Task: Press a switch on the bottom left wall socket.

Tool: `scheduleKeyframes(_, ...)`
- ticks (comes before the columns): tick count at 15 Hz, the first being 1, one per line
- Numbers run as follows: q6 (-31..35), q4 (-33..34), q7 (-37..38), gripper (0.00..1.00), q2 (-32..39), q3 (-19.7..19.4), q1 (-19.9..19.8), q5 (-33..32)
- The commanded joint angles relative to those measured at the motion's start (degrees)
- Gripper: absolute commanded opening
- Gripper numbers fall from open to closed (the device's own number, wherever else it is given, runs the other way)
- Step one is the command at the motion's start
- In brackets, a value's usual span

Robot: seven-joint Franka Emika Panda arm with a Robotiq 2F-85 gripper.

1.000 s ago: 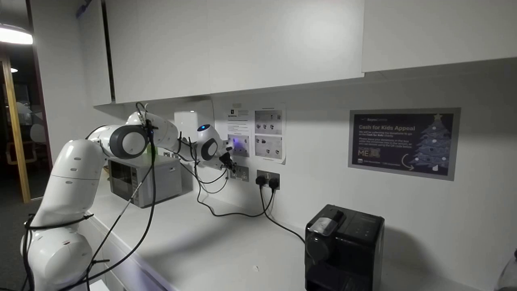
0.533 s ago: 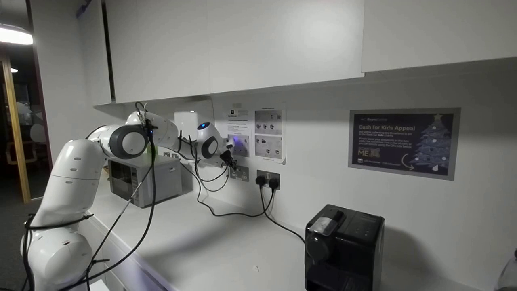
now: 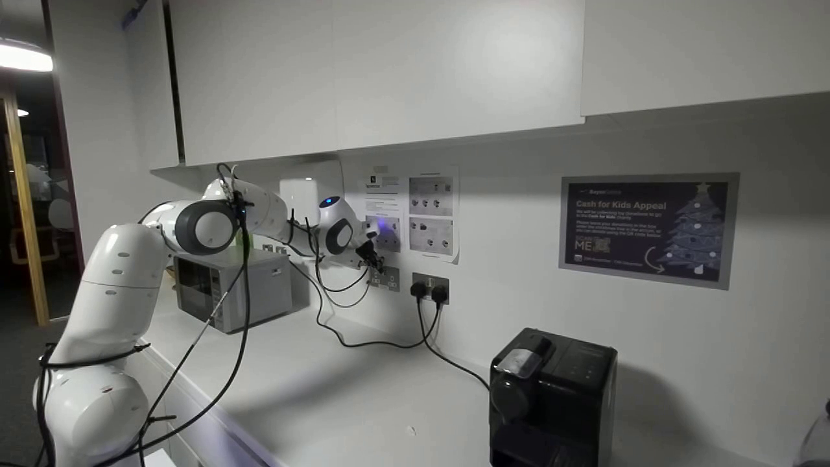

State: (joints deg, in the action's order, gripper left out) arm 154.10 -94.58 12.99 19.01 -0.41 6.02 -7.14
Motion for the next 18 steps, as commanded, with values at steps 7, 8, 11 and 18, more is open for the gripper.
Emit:
scheduleKeyframes(7, 1.1, 1.6, 0.1, 0.00, 1.2, -1.0, 1.0, -1.2)
scheduleKeyframes(8, 1.0, 1.7, 0.1, 0.00, 1.3, -1.0, 1.0, -1.2)
scheduleKeyframes(11, 1.3, 2.2, 0.3, 0.00, 1.8, -1.0, 1.0, -1.0)
scheduleKeyframes(18, 1.6, 3.2, 0.5, 0.00, 2.7, -0.9, 1.2, -0.7)
